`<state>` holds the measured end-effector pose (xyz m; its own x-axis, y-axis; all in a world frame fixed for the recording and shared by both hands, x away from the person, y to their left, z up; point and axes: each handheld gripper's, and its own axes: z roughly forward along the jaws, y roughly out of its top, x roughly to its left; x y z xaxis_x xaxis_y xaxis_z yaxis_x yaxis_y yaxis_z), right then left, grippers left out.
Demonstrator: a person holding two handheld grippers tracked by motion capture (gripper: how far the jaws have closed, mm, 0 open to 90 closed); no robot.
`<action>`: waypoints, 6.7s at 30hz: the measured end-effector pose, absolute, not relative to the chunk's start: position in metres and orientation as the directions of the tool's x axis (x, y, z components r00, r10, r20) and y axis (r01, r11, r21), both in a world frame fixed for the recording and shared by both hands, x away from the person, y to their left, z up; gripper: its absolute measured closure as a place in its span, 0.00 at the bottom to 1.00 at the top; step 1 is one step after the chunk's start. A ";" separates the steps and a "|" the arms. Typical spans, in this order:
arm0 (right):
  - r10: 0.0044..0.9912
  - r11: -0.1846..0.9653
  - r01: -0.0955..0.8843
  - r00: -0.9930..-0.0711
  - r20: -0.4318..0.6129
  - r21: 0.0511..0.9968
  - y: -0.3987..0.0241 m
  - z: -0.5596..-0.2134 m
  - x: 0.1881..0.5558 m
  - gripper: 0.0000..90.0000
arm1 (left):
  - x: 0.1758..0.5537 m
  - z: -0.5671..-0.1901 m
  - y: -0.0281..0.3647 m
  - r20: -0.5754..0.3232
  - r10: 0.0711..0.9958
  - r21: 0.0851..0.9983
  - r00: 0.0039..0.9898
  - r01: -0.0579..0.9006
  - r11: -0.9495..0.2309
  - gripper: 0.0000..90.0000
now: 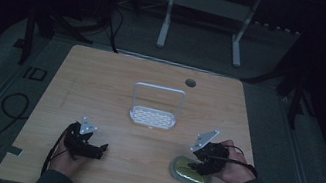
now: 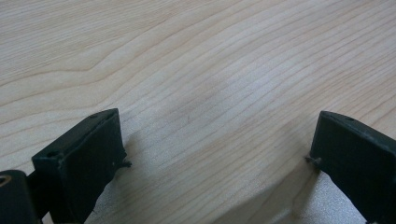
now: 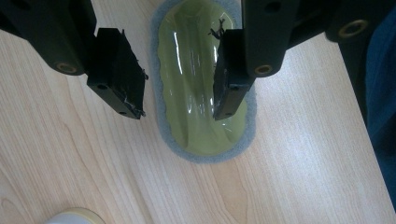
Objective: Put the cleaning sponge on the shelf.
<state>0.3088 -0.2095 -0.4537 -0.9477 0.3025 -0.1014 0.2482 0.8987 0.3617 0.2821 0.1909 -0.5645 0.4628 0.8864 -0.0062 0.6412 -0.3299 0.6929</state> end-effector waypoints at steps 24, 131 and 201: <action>0.269 0.926 0.236 -0.960 -0.076 0.293 -0.201 -0.455 0.310 0.57 | 0.282 -0.565 0.191 -0.006 0.887 0.693 0.463 0.641 -0.330 0.03; 0.166 0.986 0.165 -0.986 -0.014 0.032 -0.181 -0.474 0.321 0.74 | 0.282 -0.565 0.191 -0.006 0.887 0.694 0.462 0.641 -0.329 0.03; 0.108 0.993 0.100 -0.988 -0.114 0.069 -0.151 -0.454 0.335 0.79 | 0.282 -0.565 0.191 -0.009 0.888 0.695 0.460 0.641 -0.326 0.03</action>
